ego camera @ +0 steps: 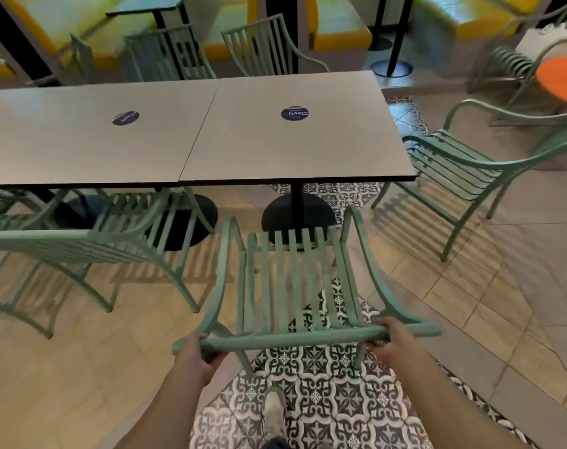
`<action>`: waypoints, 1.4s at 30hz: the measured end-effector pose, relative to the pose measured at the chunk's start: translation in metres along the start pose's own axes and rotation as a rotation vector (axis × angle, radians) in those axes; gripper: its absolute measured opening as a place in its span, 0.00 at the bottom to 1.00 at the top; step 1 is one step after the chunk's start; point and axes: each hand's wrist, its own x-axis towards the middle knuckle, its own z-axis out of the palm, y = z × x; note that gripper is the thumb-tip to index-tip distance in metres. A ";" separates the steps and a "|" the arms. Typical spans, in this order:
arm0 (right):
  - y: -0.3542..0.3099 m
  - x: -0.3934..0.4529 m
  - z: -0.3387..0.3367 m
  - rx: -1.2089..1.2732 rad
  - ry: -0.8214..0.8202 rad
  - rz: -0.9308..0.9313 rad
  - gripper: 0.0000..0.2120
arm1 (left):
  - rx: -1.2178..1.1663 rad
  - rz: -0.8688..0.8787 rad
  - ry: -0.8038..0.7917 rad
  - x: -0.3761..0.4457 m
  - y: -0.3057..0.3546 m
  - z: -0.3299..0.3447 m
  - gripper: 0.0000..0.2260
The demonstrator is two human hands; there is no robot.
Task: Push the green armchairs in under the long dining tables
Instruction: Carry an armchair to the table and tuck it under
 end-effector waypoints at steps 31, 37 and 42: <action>-0.078 0.043 0.154 0.098 0.146 -0.127 0.24 | 0.089 0.072 -0.137 0.090 0.123 0.135 0.17; -0.099 0.051 0.172 0.078 0.140 -0.140 0.25 | 0.091 0.052 -0.165 0.095 0.130 0.159 0.21; -0.118 0.061 0.186 0.078 0.132 -0.152 0.25 | 0.076 0.038 -0.141 0.100 0.133 0.183 0.21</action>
